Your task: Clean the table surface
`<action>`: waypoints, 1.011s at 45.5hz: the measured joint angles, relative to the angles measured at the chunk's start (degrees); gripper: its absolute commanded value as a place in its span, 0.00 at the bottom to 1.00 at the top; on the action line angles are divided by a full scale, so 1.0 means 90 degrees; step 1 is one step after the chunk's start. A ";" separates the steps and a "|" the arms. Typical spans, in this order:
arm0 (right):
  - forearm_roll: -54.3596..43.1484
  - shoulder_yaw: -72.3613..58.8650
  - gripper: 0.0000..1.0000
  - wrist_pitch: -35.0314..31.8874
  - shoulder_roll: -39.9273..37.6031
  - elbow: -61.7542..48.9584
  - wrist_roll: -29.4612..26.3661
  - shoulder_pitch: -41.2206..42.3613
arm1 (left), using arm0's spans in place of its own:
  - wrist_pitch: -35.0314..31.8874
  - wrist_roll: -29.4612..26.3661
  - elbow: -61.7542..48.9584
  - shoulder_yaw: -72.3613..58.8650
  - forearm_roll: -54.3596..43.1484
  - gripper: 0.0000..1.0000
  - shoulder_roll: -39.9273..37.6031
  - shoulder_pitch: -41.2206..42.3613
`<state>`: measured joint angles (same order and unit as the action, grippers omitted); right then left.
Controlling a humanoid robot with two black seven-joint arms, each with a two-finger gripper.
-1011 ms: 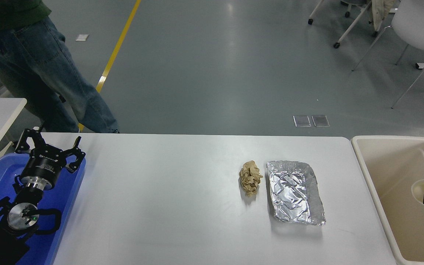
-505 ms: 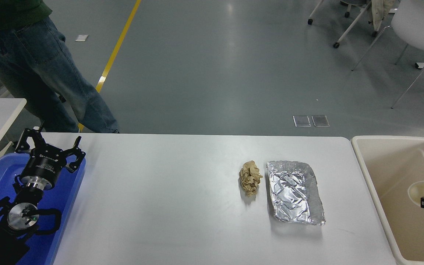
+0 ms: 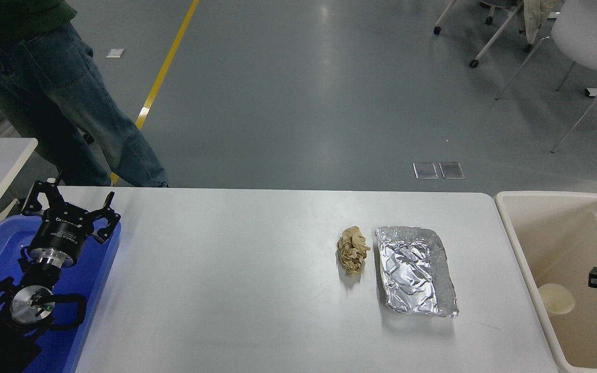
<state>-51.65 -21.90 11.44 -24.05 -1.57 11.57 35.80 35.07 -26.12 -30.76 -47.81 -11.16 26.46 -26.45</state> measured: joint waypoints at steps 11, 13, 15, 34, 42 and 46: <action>0.0298 0.0006 1.00 0.0021 -0.0018 -0.0008 -0.0001 0.0034 | 0.0000 0.0000 0.0000 0.0000 0.0000 1.00 0.0000 0.0000; 0.0339 0.0007 1.00 0.0023 -0.0017 -0.0008 -0.0001 0.0040 | 0.0000 0.0000 0.0000 0.0000 0.0000 1.00 0.0000 0.0000; 0.0386 0.0010 1.00 0.0027 -0.0017 -0.0008 -0.0001 0.0049 | 0.0000 0.0000 0.0000 0.0000 0.0000 1.00 0.0000 0.0000; 0.1228 0.0058 1.00 0.0021 -0.0030 -0.0011 0.0020 0.0277 | 0.0000 0.0000 0.0001 0.0000 0.0000 1.00 0.0000 -0.0001; 0.1568 0.0250 1.00 0.0003 -0.0100 0.0105 0.0033 0.0451 | 0.0000 0.0000 0.0001 0.0000 0.0000 1.00 0.0000 -0.0001; 0.1663 0.0634 1.00 -0.0002 -0.0162 0.0340 0.0037 0.0553 | 0.0000 0.0000 0.0001 0.0000 0.0000 1.00 0.0000 -0.0001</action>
<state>-36.68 -16.20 11.42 -25.51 1.49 11.91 40.78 35.07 -26.12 -30.76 -47.81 -11.16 26.45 -26.46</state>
